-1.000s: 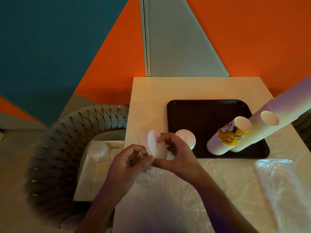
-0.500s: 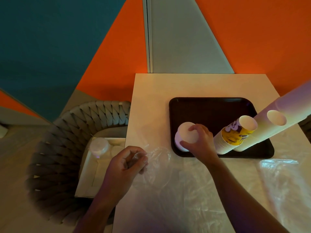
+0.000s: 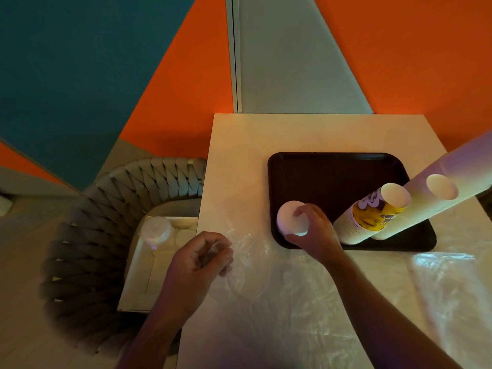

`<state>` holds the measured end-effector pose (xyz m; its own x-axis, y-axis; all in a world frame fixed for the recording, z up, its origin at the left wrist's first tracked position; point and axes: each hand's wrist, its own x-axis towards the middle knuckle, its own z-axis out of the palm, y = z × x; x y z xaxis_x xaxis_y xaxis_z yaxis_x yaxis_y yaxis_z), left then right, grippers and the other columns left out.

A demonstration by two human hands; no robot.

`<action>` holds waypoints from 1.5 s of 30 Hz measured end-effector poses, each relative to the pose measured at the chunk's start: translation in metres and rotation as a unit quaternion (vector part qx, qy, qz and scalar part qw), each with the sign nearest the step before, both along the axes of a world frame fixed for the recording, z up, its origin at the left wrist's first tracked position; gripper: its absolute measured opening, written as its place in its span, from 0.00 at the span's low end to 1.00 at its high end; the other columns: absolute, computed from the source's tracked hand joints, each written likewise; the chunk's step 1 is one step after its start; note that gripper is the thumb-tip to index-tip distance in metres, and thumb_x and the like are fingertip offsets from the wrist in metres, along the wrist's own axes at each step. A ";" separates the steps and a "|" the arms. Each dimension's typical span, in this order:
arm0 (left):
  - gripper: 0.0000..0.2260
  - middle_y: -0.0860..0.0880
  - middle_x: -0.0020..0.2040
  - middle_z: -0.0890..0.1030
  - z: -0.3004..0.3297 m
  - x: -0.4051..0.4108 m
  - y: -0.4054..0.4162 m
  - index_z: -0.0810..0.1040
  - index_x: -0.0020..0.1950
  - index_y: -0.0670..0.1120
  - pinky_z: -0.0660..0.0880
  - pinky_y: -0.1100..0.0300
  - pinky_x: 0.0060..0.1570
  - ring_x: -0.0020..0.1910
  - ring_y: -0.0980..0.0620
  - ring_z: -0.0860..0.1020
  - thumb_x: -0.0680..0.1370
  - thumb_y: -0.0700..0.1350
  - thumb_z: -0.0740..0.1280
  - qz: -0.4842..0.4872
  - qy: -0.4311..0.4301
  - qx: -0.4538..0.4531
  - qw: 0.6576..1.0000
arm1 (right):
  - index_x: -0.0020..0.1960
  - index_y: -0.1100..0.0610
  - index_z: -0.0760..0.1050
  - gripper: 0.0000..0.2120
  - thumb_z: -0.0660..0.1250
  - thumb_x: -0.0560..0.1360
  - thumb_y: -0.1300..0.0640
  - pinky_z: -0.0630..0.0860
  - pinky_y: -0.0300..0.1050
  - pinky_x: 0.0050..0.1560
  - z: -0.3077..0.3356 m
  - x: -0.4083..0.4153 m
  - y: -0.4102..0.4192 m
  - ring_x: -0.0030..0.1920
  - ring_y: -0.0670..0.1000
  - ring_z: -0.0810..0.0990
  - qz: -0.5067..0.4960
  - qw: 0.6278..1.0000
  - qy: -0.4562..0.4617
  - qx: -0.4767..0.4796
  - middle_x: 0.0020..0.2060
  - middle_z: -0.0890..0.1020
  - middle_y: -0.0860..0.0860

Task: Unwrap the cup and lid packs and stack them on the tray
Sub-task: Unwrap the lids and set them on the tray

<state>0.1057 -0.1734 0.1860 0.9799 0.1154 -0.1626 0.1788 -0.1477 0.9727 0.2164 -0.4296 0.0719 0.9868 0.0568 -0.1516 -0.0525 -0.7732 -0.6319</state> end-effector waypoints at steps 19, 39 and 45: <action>0.06 0.44 0.33 0.79 -0.012 0.011 -0.001 0.79 0.46 0.37 0.76 0.59 0.34 0.31 0.48 0.76 0.76 0.28 0.67 0.031 0.031 -0.052 0.998 | 0.67 0.51 0.69 0.30 0.79 0.69 0.56 0.69 0.45 0.56 -0.009 0.099 0.017 0.68 0.59 0.71 -0.041 0.999 0.003 0.026 0.70 0.69 0.55; 0.10 0.40 0.36 0.80 -0.022 0.006 0.010 0.81 0.47 0.38 0.75 0.60 0.32 0.30 0.49 0.78 0.79 0.27 0.63 0.034 0.021 -0.023 0.999 | 0.66 0.48 0.69 0.28 0.76 0.71 0.61 0.69 0.45 0.52 -0.010 0.163 0.025 0.66 0.64 0.73 -0.032 0.999 0.007 -0.024 0.70 0.67 0.57; 0.19 0.42 0.44 0.82 -0.016 0.003 0.013 0.79 0.55 0.54 0.78 0.58 0.33 0.32 0.44 0.81 0.81 0.30 0.59 0.052 -0.013 -0.021 0.998 | 0.72 0.47 0.65 0.40 0.80 0.66 0.62 0.74 0.58 0.64 0.009 0.145 0.024 0.70 0.68 0.68 -0.058 0.998 0.004 -0.011 0.77 0.57 0.56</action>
